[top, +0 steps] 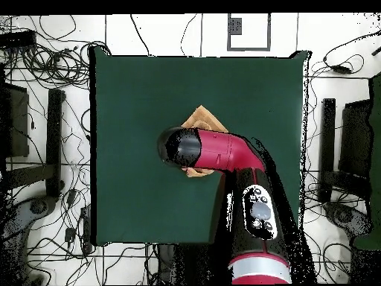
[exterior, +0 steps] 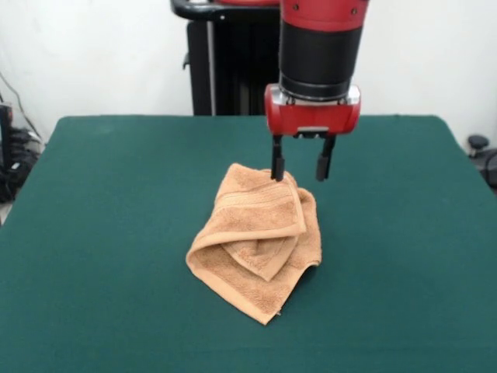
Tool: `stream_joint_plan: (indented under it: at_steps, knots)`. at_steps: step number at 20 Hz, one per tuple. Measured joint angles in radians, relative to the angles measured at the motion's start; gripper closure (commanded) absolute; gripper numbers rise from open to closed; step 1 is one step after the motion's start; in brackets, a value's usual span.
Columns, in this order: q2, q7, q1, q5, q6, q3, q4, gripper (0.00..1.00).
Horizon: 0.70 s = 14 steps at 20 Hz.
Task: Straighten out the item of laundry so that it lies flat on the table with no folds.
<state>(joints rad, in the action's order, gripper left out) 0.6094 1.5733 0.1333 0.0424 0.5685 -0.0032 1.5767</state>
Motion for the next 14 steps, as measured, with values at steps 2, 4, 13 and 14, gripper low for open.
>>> stream_joint_plan:
  at_steps: [2, 4, 13, 14]
  knots:
    - [-0.016, 0.0, 0.0, 0.0, 0.0, 0.0, -0.01, 0.0]
    - [-0.031, 0.0, 0.0, 0.0, 0.0, 0.0, -0.02, 0.0]
    - [-0.075, 0.0, 0.0, 0.0, 0.0, 0.0, -0.051, 0.0]
    - [-0.077, 0.0, 0.0, 0.0, 0.0, 0.0, -0.051, 0.0]
